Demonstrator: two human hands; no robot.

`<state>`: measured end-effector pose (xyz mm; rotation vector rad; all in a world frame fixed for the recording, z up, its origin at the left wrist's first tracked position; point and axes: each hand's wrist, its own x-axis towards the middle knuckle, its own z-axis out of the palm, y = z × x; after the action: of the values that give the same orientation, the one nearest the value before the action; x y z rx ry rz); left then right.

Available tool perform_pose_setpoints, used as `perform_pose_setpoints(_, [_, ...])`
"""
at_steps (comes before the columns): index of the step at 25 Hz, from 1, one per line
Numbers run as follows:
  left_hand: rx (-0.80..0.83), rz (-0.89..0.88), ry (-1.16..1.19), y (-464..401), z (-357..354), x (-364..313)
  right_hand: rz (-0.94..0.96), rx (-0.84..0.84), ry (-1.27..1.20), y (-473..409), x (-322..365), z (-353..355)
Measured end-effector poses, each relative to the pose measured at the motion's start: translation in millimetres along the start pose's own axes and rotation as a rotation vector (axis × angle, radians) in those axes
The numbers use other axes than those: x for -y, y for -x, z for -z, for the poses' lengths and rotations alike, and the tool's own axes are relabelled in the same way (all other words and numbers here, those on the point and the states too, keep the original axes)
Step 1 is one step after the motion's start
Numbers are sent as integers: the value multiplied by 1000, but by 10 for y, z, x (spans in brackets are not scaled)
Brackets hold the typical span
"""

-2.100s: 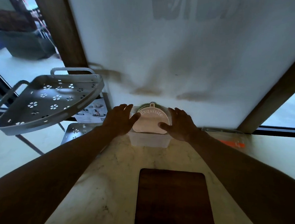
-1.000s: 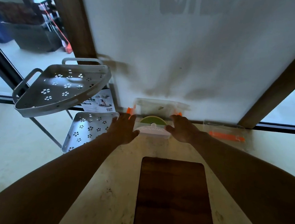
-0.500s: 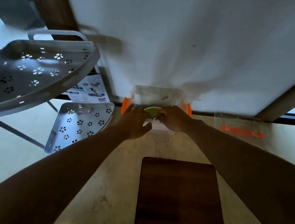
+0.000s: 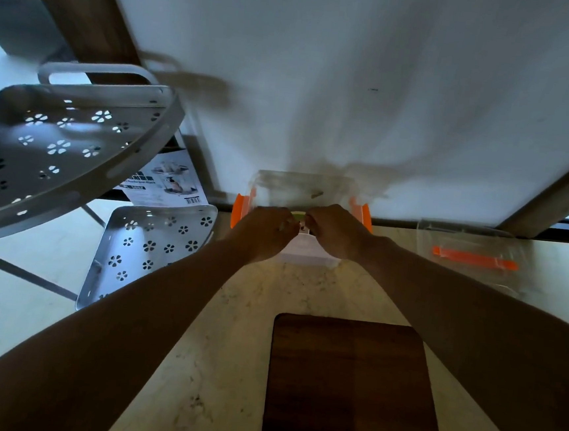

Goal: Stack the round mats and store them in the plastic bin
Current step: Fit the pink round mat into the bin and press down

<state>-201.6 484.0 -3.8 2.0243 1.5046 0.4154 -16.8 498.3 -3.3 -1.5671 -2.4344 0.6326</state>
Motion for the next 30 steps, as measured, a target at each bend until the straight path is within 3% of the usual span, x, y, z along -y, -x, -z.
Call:
perform_pose_setpoints(7, [28,-7,-65,-280,35,39,-54,-252,-3,-196,-110,99])
perform_pose_setpoints(11, [-96,-22,-149,-458,66,65,-67,-351,-71,-316,-123,101])
perform_pose_setpoints(14, [-151,-47,-165,-576,106,75,-77,-393,-319,-337,-197,169])
perform_pose_setpoints(16, [-196,-50,-157,-636,156,75,-61,-337,-429,-267,-280,253])
perform_pose_setpoints(18, [-247,-53,-128,-688,215,75,-36,-270,-318,-234,-368,260])
perform_pose_setpoints(21, [-283,-43,-69,-722,260,62,-17,-361,-147,-321,-436,221])
perform_pose_setpoints(28, [-315,-23,70,-760,393,49,-32,-450,-197,-421,-453,284])
perform_pose_setpoints(30, [-323,-13,17,-765,314,61,-27,-435,-167,-449,-447,261])
